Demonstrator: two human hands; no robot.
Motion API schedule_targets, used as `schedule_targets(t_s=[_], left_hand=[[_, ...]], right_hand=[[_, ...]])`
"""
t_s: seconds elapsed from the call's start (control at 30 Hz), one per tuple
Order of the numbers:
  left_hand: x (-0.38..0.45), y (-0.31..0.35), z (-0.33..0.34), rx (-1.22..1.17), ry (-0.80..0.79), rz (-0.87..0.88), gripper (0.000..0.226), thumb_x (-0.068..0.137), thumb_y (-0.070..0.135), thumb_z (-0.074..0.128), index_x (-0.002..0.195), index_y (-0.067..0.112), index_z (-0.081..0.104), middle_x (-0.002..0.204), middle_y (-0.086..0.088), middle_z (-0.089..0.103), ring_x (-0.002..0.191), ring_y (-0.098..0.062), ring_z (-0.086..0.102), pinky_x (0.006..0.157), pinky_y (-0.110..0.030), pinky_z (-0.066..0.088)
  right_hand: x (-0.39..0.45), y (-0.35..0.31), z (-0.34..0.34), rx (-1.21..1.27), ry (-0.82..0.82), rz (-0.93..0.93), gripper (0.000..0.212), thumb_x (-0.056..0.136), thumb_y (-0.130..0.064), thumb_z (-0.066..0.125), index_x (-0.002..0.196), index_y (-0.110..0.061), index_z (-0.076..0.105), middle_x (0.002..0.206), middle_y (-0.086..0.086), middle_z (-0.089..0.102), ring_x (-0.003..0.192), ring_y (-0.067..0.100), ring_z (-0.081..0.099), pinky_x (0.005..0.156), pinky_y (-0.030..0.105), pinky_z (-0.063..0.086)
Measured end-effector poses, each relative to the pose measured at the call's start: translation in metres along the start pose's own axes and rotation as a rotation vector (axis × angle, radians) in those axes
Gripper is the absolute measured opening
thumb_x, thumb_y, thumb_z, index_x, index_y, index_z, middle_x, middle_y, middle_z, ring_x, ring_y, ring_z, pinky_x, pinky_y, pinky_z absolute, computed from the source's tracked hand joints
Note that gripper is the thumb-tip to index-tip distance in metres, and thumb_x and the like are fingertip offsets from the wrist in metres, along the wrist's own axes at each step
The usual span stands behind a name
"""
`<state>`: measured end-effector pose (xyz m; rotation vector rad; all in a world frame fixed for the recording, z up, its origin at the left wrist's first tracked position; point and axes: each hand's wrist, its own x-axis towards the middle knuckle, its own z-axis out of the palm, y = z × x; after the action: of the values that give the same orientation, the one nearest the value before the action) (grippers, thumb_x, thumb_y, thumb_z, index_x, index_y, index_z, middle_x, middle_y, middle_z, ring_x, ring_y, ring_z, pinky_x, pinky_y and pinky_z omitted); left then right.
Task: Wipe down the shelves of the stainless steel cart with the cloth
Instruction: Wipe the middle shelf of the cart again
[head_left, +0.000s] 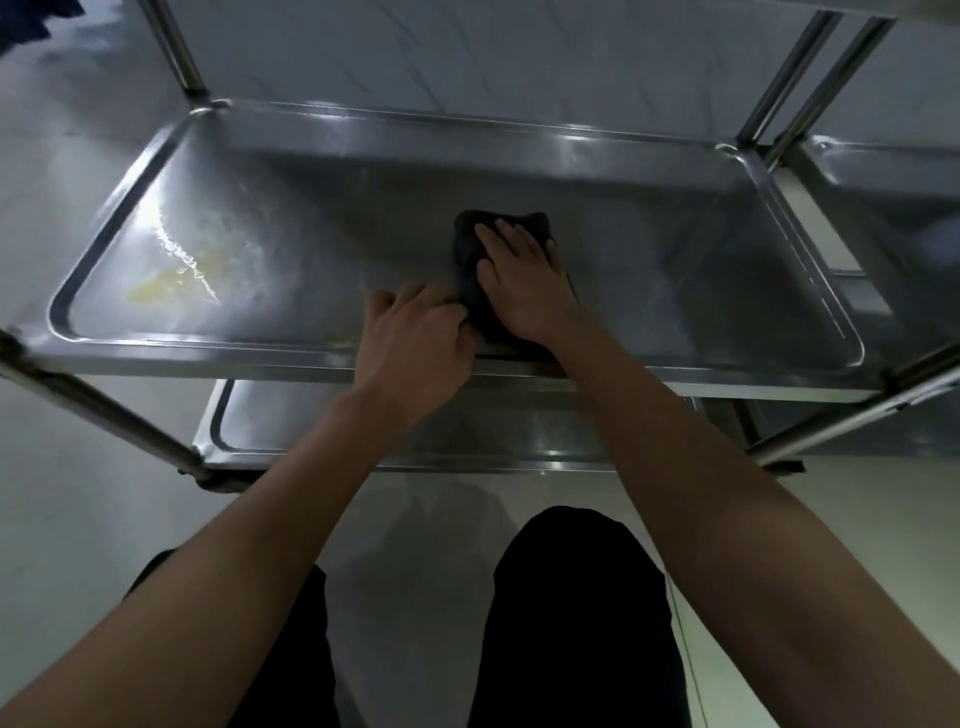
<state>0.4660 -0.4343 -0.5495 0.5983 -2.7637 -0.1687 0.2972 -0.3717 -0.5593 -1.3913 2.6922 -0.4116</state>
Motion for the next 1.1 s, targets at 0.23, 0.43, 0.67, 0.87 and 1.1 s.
schedule_targets(t_s=[0.23, 0.43, 0.67, 0.87, 1.1], left_hand=[[0.044, 0.069, 0.012, -0.015, -0.061, 0.080, 0.025, 0.092, 0.031, 0.046, 0.098, 0.019, 0.067, 0.110, -0.002, 0.066, 0.104, -0.025, 0.059, 0.090, -0.041, 0.035], [0.081, 0.122, 0.026, -0.018, -0.120, 0.093, 0.027, 0.092, 0.031, 0.047, 0.103, 0.016, 0.067, 0.115, -0.006, 0.064, 0.110, -0.030, 0.057, 0.098, -0.044, 0.036], [0.092, 0.147, 0.034, 0.139, -0.148, 0.056, 0.025, 0.090, 0.030, 0.053, 0.100, 0.014, 0.068, 0.110, -0.011, 0.067, 0.105, -0.032, 0.061, 0.100, -0.043, 0.036], [0.087, 0.142, 0.042, 0.113, -0.113, 0.052, 0.028, 0.092, 0.033, 0.044, 0.098, 0.019, 0.068, 0.109, -0.003, 0.066, 0.099, -0.027, 0.061, 0.092, -0.041, 0.034], [0.092, 0.125, 0.043, 0.043, -0.138, 0.092, 0.035, 0.095, 0.041, 0.042, 0.111, 0.027, 0.070, 0.119, 0.005, 0.065, 0.109, -0.022, 0.057, 0.092, -0.041, 0.035]], right_hand=[[-0.011, 0.092, -0.029, 0.016, 0.035, 0.167, 0.053, 0.107, -0.035, 0.026, 0.159, -0.023, 0.020, 0.167, 0.004, 0.014, 0.154, 0.021, 0.009, 0.123, 0.048, 0.002], [-0.027, 0.170, -0.051, 0.021, 0.075, 0.295, 0.054, 0.106, -0.035, 0.027, 0.158, -0.024, 0.022, 0.166, 0.006, 0.017, 0.153, 0.022, 0.012, 0.123, 0.051, 0.005], [-0.055, 0.242, -0.072, -0.015, 0.160, 0.415, 0.053, 0.107, -0.039, 0.024, 0.156, -0.021, 0.030, 0.163, 0.009, 0.024, 0.151, 0.025, 0.019, 0.122, 0.052, 0.010], [-0.058, 0.272, -0.080, -0.086, 0.149, 0.467, 0.071, 0.092, -0.046, 0.011, 0.155, -0.020, 0.030, 0.163, 0.005, 0.028, 0.151, 0.022, 0.019, 0.121, 0.056, 0.011], [-0.032, 0.243, -0.074, -0.031, 0.138, 0.414, 0.054, 0.105, -0.032, 0.029, 0.158, -0.021, 0.024, 0.165, 0.006, 0.022, 0.152, 0.022, 0.016, 0.122, 0.050, 0.009]])
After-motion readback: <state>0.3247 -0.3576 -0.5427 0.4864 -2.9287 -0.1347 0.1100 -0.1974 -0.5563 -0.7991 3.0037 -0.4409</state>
